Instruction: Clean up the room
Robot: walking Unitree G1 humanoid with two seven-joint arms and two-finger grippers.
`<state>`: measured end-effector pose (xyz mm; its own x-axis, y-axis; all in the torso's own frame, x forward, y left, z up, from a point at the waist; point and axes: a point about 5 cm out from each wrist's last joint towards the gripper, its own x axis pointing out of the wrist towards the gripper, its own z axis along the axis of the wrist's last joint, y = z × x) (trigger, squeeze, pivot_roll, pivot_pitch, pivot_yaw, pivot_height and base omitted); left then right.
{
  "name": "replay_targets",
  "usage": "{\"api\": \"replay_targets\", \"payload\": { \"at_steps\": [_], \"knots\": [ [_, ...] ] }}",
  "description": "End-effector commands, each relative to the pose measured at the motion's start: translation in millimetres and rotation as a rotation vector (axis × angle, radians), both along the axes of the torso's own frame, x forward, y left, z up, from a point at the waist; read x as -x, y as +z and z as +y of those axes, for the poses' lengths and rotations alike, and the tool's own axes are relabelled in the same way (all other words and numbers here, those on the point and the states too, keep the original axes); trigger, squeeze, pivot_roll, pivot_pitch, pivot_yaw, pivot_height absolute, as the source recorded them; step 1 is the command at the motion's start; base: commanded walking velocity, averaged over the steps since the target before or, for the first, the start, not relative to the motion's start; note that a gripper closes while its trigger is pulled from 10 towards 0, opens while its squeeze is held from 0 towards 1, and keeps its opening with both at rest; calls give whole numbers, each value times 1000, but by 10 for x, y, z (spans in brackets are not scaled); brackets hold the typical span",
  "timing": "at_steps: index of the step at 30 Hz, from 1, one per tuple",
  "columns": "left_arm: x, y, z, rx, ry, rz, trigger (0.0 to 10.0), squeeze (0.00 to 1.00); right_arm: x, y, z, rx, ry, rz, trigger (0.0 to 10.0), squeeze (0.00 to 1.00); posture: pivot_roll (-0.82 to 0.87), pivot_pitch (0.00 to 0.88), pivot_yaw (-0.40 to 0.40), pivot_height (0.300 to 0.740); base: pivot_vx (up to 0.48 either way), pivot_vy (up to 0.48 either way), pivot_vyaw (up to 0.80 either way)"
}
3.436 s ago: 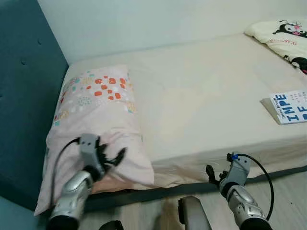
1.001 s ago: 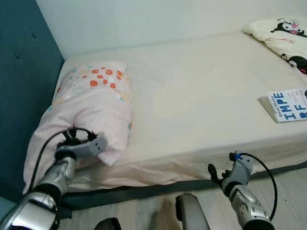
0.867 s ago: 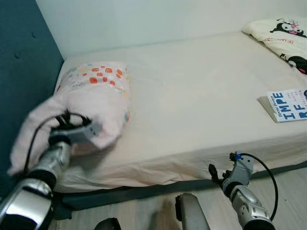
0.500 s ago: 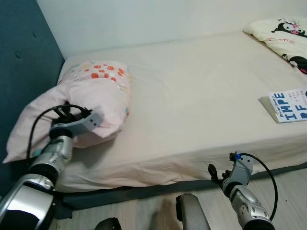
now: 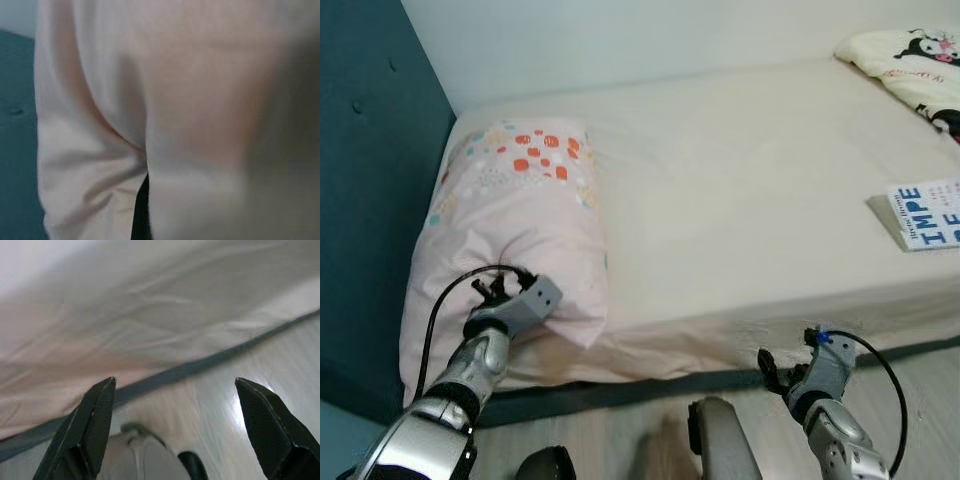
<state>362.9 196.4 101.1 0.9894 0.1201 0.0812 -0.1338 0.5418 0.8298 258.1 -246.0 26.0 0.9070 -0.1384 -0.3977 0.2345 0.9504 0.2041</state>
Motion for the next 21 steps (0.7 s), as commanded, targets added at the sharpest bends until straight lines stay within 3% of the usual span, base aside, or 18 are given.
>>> {"api": "replay_targets", "payload": {
  "at_steps": [1, 3, 8, 10, 20, 21],
  "knots": [
    [-103, 218, 63, -15, 18, -56, 0, 0, 44, 8, 50, -27, 1, -4, 10000, 0, -204, 329, 97, 576, 0, 0, 0],
    [-170, 359, 71, -26, 23, -89, 0, 0, 79, 69, 68, -42, 2, -35, 10000, 0, -216, 354, 97, 576, 0, 0, 0],
    [-219, 477, 72, -47, 13, -115, 0, 0, 143, 168, 124, -63, 10, -80, 10000, 0, -233, 395, 102, 576, 0, 0, 0],
    [-301, 679, 52, -72, 2, -155, 0, 0, 186, 307, 184, -69, 35, -131, 10000, 0, -245, 424, 100, 576, 0, 0, 0],
    [-384, 906, 28, -99, -9, -191, 0, 0, 283, 398, 210, -66, 46, -136, 10000, 0, -284, 450, 91, 576, 0, 0, 0],
    [-437, 1075, 5, -125, -18, -216, 0, 0, 364, 448, 180, -58, 47, -134, 10000, 0, -299, 463, 87, 576, 0, 0, 0]
  ]
}}
